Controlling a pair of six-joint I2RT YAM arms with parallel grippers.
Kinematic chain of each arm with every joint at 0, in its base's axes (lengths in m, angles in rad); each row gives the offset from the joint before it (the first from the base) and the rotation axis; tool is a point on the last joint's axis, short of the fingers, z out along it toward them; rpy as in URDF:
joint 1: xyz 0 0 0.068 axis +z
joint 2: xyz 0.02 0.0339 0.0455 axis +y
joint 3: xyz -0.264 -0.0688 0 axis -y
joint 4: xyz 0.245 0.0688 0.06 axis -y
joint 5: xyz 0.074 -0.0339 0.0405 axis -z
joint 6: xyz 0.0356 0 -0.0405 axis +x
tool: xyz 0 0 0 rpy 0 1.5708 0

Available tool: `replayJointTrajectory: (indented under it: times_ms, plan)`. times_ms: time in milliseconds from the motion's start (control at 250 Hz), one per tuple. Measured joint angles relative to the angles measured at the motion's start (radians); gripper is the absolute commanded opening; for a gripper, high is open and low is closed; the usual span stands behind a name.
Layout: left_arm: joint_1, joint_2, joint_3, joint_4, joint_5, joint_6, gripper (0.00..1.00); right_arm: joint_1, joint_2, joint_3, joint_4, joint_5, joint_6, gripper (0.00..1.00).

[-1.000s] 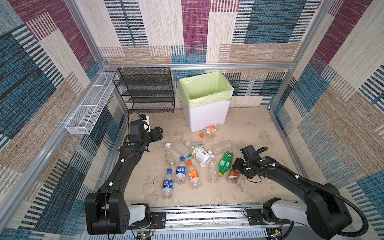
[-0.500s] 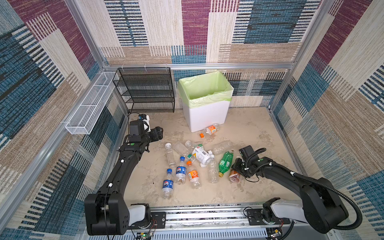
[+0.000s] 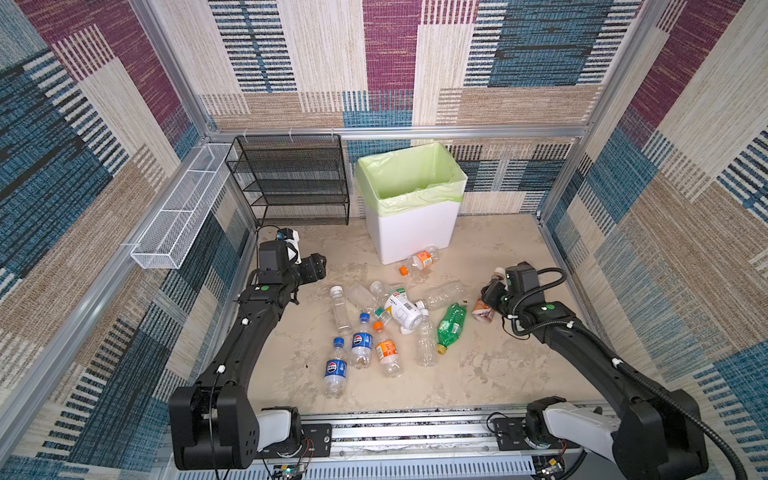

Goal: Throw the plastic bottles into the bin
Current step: 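Lift the brown tea bottle with the right gripper over the bin and release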

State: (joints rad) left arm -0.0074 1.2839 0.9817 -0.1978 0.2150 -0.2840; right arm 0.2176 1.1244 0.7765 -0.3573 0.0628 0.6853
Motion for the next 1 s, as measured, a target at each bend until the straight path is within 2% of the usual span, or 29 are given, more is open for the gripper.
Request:
replayJointTrajectory:
  times_ms: [124,300,568,752,908,1000]
  plan:
    - [0.001,-0.006,-0.019,0.010,0.001,0.004,0.78,-0.029,-0.048,0.080,0.136,0.029,-0.171,0.50]
    - [0.000,0.004,-0.030,0.034,0.002,0.015,0.77,-0.034,-0.142,0.106,0.463,0.042,-0.398,0.48]
    - [-0.021,-0.067,-0.065,0.032,-0.033,-0.003,0.76,-0.034,-0.206,0.049,0.906,-0.056,-0.634,0.49]
    - [-0.040,-0.164,-0.214,0.041,-0.059,-0.085,0.76,-0.034,-0.174,0.088,1.124,-0.126,-0.694,0.49]
    - [-0.064,-0.179,-0.232,0.043,-0.071,-0.119,0.76,-0.034,-0.112,0.129,1.283,-0.185,-0.680,0.48]
    - [-0.072,-0.179,-0.232,0.043,-0.081,-0.144,0.76,-0.034,-0.020,0.216,1.328,-0.211,-0.646,0.47]
